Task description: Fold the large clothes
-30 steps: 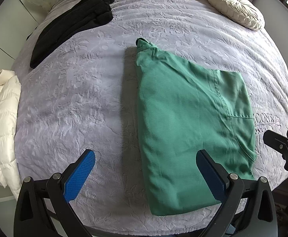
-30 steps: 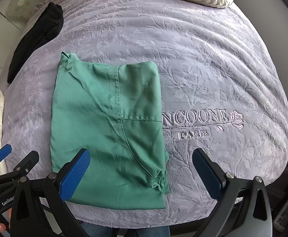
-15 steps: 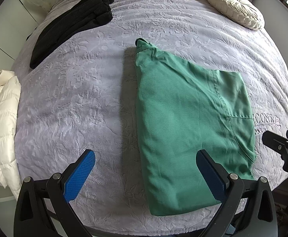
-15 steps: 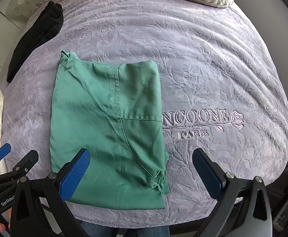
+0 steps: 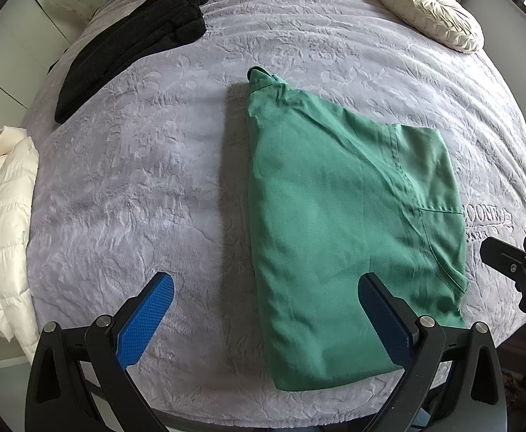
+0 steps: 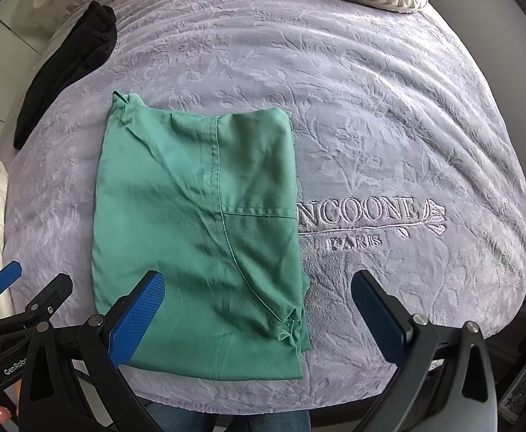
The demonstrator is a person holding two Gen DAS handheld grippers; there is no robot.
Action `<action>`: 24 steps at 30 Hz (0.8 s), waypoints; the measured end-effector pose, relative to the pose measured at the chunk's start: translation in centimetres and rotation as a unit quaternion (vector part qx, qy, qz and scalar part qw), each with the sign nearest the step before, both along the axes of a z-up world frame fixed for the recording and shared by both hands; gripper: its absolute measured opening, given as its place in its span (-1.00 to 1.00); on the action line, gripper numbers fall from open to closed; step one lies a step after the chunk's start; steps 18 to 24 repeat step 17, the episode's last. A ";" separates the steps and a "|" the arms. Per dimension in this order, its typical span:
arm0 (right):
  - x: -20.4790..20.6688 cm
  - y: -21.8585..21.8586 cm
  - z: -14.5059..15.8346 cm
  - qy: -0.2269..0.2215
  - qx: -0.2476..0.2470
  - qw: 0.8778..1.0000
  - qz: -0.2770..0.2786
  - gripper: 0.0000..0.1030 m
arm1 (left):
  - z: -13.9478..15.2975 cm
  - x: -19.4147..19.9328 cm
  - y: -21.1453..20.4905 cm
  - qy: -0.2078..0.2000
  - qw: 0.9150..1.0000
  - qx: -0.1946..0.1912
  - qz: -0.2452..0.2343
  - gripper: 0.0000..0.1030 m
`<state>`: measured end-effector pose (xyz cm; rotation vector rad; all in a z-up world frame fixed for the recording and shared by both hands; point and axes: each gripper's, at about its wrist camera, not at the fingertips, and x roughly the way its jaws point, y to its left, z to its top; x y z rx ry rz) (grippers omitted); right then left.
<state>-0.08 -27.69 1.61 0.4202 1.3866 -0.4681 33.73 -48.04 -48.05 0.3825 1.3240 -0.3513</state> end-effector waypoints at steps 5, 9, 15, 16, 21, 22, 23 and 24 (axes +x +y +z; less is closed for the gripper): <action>-0.1 -0.1 0.0 0.000 0.000 1.000 0.000 1.00 | 0.0 -0.1 0.1 -0.001 1.000 0.000 -0.001 0.99; -0.1 0.0 0.0 0.001 0.000 1.000 0.001 1.00 | 0.0 -0.1 0.2 -0.005 1.000 0.004 -0.001 0.99; -0.2 0.0 -0.1 0.002 0.001 1.000 0.000 1.00 | 0.5 -0.2 0.5 -0.029 1.000 0.002 -0.005 0.99; -0.4 0.0 -0.1 0.002 0.001 1.000 -0.001 1.00 | 0.6 -0.2 0.5 -0.029 1.000 -0.001 -0.009 0.99; -0.5 0.1 -0.2 0.002 0.001 1.000 -0.001 1.00 | 0.6 -0.2 0.5 -0.027 1.000 -0.003 -0.013 0.99; -0.5 0.1 -0.2 0.002 0.001 1.000 -0.001 1.00 | 0.6 -0.2 0.5 -0.027 1.000 -0.003 -0.013 0.99; -0.5 0.1 -0.2 0.002 0.001 1.000 -0.001 1.00 | 0.6 -0.2 0.5 -0.027 1.000 -0.003 -0.013 0.99; -0.5 0.1 -0.2 0.002 0.001 1.000 -0.001 1.00 | 0.6 -0.2 0.5 -0.027 1.000 -0.003 -0.013 0.99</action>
